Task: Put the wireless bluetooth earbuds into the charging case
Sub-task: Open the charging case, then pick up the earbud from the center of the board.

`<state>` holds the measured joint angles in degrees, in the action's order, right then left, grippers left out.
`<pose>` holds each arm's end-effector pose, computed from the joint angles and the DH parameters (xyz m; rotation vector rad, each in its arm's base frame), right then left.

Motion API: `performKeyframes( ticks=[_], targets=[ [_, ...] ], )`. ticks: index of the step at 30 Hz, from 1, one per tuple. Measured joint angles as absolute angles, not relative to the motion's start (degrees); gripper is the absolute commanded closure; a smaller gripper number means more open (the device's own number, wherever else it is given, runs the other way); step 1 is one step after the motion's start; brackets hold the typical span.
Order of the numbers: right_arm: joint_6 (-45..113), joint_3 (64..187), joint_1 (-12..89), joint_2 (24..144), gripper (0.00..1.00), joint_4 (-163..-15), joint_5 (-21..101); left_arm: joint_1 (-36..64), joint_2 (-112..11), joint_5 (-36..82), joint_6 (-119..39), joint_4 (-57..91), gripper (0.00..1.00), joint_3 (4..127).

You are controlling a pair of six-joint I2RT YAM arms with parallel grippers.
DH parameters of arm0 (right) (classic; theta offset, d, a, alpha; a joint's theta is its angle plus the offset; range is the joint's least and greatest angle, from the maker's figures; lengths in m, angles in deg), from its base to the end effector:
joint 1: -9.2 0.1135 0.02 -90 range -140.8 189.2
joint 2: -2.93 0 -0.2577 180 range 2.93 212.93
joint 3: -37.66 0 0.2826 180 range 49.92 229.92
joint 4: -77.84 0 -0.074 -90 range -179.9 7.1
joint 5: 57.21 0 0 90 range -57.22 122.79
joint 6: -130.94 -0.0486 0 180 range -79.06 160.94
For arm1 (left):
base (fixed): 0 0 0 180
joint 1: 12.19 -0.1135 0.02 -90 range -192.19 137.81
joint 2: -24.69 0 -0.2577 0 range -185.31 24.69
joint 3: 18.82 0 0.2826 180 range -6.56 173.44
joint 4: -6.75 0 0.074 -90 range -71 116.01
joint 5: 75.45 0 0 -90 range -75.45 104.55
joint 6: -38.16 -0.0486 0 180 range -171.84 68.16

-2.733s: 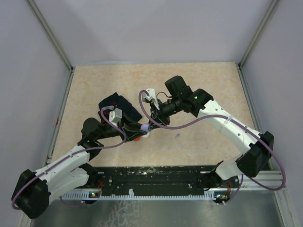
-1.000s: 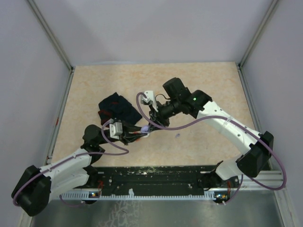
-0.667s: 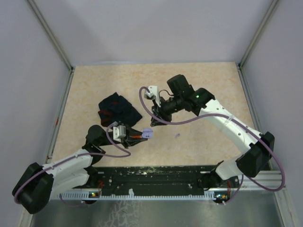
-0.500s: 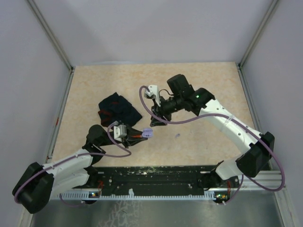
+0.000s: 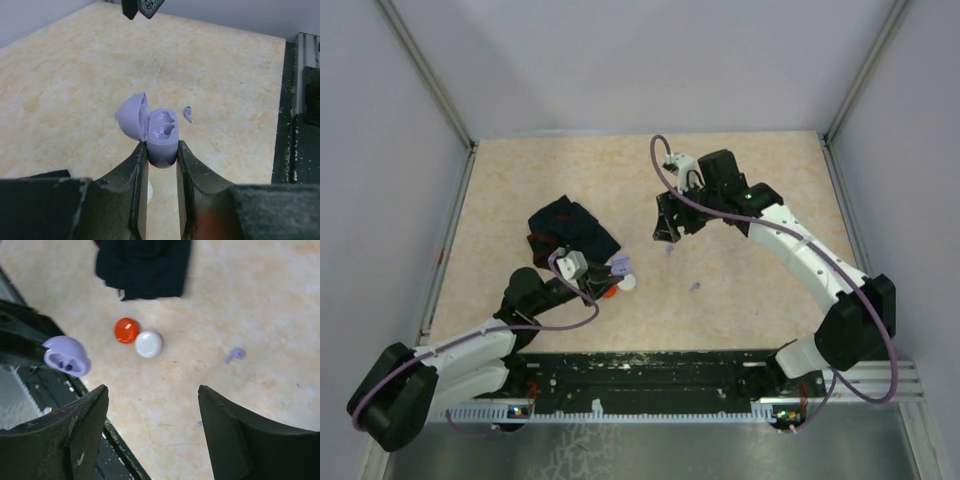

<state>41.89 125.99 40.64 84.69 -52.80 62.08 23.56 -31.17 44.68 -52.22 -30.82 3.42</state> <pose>0.2855 0.2024 0.3218 -0.9086 2.1711 0.8583 0.1695 -0.1521 0.1783 0.8856 1.3055 -0.8821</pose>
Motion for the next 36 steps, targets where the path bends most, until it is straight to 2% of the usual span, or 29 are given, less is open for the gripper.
performKeyframes(
  ticks=[2, 3, 12, 21, 24, 29, 36],
  targets=[
    [37.89, 125.64, 39.48, 85.52, 0.13, -53.08, 57.56, 23.12, -31.17, 42.85, -51.68, -31.06, 1.00, 2.54],
    [36.25, 125.64, 39.00, 86.22, 0.11, -53.45, 54.96, 22.88, -31.17, 41.89, -51.57, -31.15, 1.00, 2.13],
    [31.99, 115.39, 38.68, 86.87, 0.10, -59.09, 45.91, 22.16, -31.45, 38.17, -51.22, -34.73, 1.00, -0.69],
    [27.16, 113.42, 40.58, 91.99, 0.23, -63.88, 33.17, 22.16, -32.35, 37.03, -51.92, -36.37, 1.00, -1.63],
    [24.10, 113.60, 42.72, 95.59, 0.31, -65.04, 29.43, 22.16, -31.83, 36.81, -52.57, -36.06, 1.00, -2.22],
    [19.66, 115.76, 44.40, 100.93, 0.44, -65.63, 25.43, 22.16, -30.99, 36.84, -53.43, -36.06, 1.00, -2.29],
    [15.60, 118.64, 45.12, 104.84, 0.55, -66.48, 22.48, 22.16, -30.84, 36.90, -53.58, -35.98, 1.00, -2.31]
  ],
)
